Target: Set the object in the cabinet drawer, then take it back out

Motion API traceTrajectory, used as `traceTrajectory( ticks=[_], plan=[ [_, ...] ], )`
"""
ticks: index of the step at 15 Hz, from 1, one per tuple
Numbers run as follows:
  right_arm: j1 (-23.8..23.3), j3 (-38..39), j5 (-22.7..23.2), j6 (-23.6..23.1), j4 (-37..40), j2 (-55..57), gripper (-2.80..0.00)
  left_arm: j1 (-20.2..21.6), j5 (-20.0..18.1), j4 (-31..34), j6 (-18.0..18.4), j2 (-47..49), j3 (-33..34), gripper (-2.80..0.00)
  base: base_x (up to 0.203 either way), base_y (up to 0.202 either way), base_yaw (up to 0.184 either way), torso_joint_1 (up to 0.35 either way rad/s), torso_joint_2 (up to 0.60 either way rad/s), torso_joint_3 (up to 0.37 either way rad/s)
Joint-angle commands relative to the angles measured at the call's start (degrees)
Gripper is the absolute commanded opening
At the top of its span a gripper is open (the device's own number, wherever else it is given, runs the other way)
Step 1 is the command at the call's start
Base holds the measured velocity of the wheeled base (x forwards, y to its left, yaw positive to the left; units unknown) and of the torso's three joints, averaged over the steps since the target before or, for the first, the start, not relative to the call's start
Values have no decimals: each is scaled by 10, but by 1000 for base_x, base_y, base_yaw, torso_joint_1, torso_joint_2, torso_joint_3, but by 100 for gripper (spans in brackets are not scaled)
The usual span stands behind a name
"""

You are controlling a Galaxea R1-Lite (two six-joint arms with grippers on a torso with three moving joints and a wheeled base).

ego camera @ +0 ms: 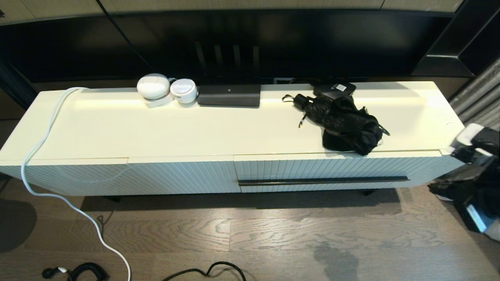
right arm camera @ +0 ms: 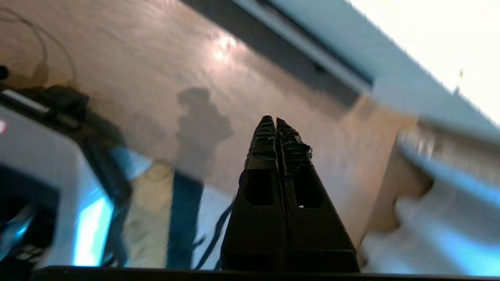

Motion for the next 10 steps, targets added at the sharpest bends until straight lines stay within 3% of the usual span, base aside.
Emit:
traceTrajectory(
  ticks=[1,3,10],
  plan=[
    [-32,-3,0,17,84,-105,-280,0,0,0,0,0,0,0,0,0,0,0,0,0],
    [-62,8,2,40,120,-148,-280,0,0,0,0,0,0,0,0,0,0,0,0,0],
    [-96,84,2,97,201,-325,-280,0,0,0,0,0,0,0,0,0,0,0,0,0]
  ],
)
